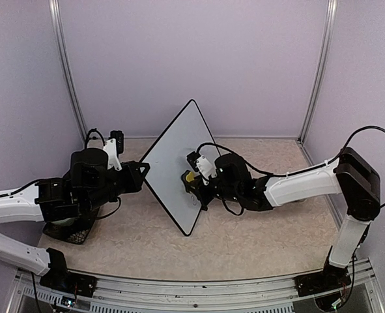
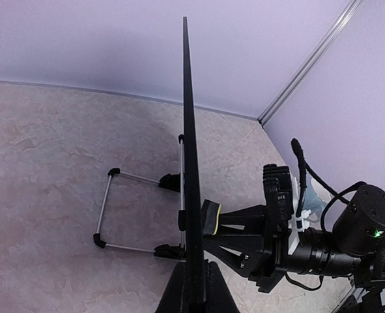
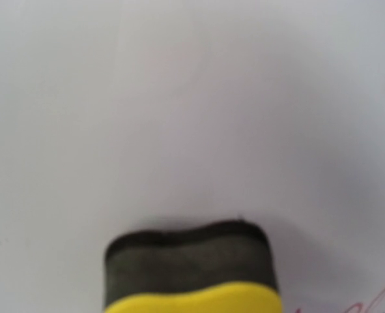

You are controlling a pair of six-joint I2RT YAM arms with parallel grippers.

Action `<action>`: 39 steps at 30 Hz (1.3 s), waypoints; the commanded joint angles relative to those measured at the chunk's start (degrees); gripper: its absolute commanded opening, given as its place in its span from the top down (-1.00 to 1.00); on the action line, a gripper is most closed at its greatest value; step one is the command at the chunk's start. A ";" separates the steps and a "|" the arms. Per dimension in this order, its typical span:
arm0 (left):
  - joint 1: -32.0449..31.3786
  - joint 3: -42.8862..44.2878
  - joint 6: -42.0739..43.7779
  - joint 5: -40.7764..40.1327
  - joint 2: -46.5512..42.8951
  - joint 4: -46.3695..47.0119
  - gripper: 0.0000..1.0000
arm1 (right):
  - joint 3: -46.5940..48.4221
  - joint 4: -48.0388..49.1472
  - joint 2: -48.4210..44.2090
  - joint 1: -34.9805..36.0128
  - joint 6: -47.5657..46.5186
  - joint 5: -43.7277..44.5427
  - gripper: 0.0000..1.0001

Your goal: Erase the whiteboard

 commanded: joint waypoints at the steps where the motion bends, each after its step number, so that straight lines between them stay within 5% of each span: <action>1: -0.97 -0.60 -1.98 2.17 -0.99 1.36 1.00 | -3.88 2.81 3.86 -1.42 2.01 -0.61 1.00; 10: -0.69 -0.43 -1.73 2.58 -0.62 1.75 1.00 | -8.37 5.03 3.79 -1.48 4.03 -2.38 1.00; 22: -0.79 0.03 -2.25 2.79 -0.16 1.89 1.00 | 2.92 -1.11 -3.42 -0.85 0.20 -4.55 1.00; 39: -0.66 -0.23 -2.16 2.86 0.24 2.06 1.00 | -8.12 3.68 3.25 -0.81 5.38 -3.05 1.00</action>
